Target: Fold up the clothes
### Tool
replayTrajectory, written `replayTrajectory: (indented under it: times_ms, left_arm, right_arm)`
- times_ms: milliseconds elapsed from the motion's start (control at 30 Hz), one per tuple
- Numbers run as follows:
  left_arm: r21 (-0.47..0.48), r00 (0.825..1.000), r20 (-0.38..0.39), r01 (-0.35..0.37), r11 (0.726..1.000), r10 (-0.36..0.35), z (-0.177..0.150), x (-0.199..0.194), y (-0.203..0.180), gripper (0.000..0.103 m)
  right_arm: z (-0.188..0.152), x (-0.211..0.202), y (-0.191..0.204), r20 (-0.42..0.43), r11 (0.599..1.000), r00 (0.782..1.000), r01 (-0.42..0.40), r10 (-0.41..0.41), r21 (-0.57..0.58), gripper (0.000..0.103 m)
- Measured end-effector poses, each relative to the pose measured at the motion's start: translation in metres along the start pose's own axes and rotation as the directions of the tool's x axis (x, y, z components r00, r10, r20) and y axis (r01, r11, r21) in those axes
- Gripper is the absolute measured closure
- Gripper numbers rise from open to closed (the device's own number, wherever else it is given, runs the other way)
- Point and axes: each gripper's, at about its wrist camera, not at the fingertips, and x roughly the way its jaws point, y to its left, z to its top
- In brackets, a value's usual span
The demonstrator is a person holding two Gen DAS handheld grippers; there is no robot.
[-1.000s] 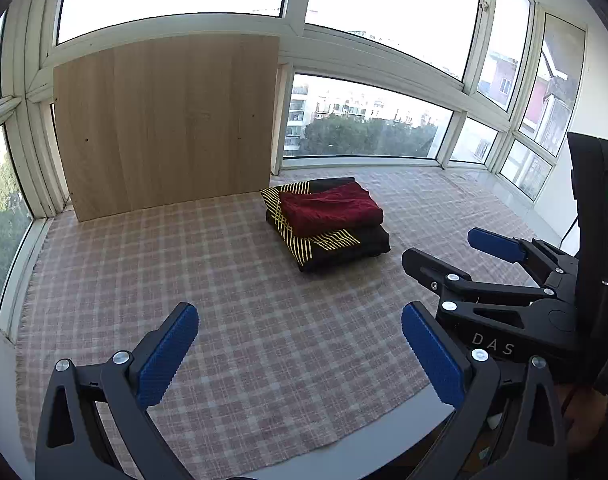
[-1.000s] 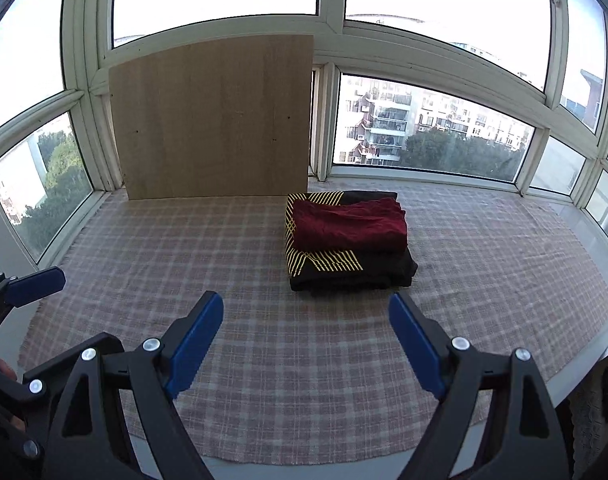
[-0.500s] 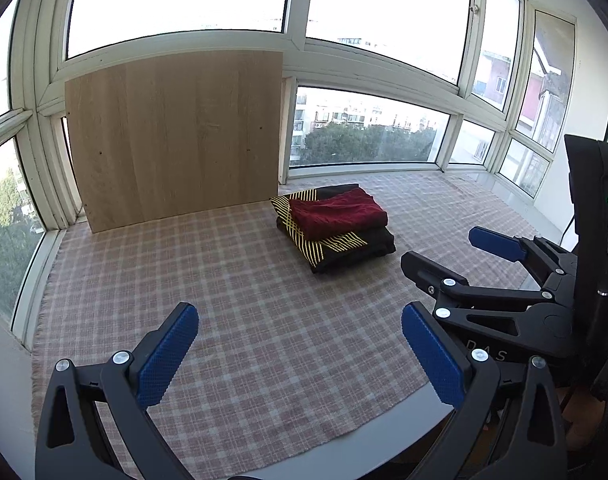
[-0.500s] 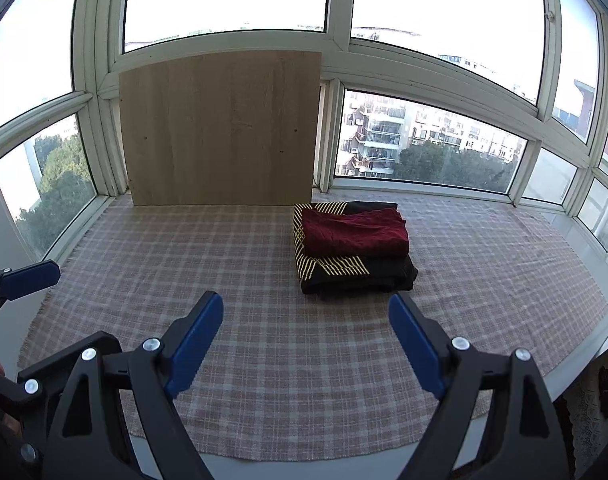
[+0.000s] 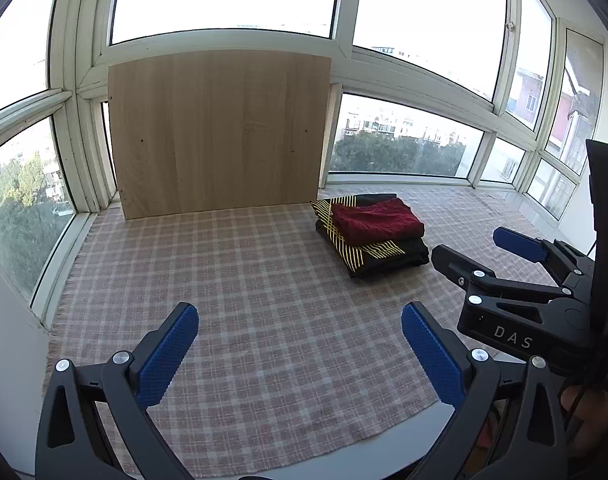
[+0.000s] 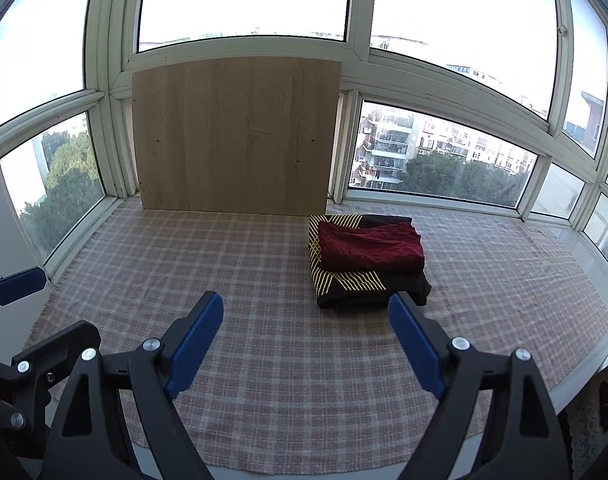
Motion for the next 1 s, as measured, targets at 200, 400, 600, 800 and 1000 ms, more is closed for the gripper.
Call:
replayTrajectory:
  times_ms: [200, 400, 600, 800, 1000]
  left_arm:
    - [0.005, 1.0, 0.001, -0.007, 1.0, 0.007, 0.0, 0.0, -0.001, 0.001]
    - [0.007, 1.0, -0.002, -0.011, 1.0, 0.011, 0.0, -0.002, 0.002, 0.001]
    - [-0.008, 0.999, 0.008, -0.031, 0.999, 0.031, -0.002, -0.009, 0.012, 0.001]
    - [-0.004, 0.999, 0.018, -0.026, 1.0, 0.026, -0.002, -0.012, 0.015, 0.001]
    - [0.019, 1.0, 0.021, -0.002, 1.0, 0.001, -0.001, -0.012, 0.008, 0.001]
  right_arm:
    - [0.003, 0.001, 0.005, 0.007, 1.0, 1.0, -0.006, 0.006, -0.005, 0.018]
    - [0.005, 0.001, 0.011, 0.01, 1.0, 1.0, -0.022, 0.022, -0.006, 0.018]
    - [0.007, -0.001, 0.029, 0.018, 0.998, 0.999, -0.042, 0.042, -0.039, 0.018]
    - [0.008, -0.005, 0.037, 0.027, 0.998, 0.999, -0.041, 0.043, -0.057, 0.018]
    - [0.007, -0.009, 0.032, 0.028, 0.999, 0.999, -0.018, 0.019, -0.043, 0.018]
